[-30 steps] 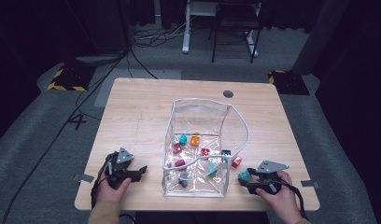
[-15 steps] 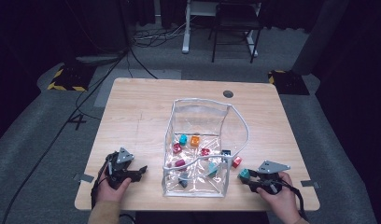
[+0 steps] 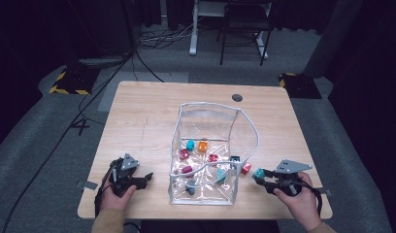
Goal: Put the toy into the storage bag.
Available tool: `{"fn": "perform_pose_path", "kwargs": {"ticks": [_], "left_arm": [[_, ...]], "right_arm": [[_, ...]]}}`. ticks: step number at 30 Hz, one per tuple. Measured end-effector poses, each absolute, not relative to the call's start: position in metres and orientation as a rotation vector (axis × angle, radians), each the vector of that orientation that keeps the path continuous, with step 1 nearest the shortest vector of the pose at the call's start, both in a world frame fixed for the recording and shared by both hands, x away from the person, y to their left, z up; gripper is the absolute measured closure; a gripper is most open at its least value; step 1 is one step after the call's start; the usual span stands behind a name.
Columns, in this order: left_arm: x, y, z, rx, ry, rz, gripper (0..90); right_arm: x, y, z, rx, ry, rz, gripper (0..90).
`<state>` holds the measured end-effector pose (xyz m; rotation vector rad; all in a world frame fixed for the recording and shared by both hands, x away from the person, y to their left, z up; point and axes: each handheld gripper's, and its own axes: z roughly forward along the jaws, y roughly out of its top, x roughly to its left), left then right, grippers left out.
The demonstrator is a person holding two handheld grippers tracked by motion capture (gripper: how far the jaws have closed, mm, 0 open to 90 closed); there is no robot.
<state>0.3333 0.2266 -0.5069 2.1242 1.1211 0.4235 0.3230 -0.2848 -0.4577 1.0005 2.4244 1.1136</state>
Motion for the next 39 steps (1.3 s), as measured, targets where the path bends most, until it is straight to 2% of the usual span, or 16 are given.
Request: {"fn": "perform_pose_path", "kwargs": {"ticks": [20, 39], "left_arm": [[0.333, 0.227, -0.507, 2.127, 1.121, 0.423, 24.0], [0.333, 0.226, -0.507, 2.125, 1.118, 0.427, 24.0]], "right_arm": [[0.339, -0.302, -0.394, 1.035, 2.274, 1.292, 59.1], [0.359, -0.296, -0.333, 0.974, 2.246, 1.361, 59.1]]}}
